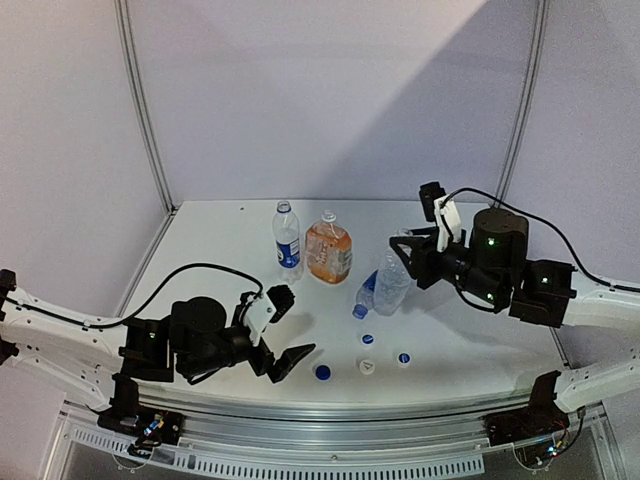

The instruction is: Unscrew the bottle caps

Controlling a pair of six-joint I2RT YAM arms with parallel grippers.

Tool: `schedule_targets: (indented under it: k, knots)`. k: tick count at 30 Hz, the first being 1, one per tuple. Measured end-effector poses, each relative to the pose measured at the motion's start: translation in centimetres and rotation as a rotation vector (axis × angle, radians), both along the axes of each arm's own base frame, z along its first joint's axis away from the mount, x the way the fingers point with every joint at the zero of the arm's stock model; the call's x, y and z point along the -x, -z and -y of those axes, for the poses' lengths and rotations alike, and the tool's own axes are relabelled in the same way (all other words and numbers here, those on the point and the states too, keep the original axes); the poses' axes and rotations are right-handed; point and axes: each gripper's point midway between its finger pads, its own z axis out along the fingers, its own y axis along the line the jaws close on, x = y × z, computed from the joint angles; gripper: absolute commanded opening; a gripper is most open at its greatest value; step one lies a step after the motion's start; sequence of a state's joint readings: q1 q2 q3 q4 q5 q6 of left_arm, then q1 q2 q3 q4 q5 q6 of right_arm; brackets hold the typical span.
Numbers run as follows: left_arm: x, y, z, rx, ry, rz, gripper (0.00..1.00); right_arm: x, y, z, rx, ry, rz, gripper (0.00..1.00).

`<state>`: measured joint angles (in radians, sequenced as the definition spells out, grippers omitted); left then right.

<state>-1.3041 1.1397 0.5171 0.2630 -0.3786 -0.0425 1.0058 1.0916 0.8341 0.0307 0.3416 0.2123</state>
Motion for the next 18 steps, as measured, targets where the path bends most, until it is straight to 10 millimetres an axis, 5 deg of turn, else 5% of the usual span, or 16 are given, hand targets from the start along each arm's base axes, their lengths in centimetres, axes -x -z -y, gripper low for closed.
schedule_targets:
  k: [11, 18]
  knots:
    - [0.0, 0.2, 0.1, -0.007, 0.0, -0.002, 0.99, -7.0, 2.7, 9.3, 0.175, 0.39, -0.034, 0.0]
    - [-0.1, 0.5, 0.3, -0.019, 0.0, -0.005, 0.99, -10.3, 5.6, 10.9, 0.178, 0.449, -0.103, 0.0]
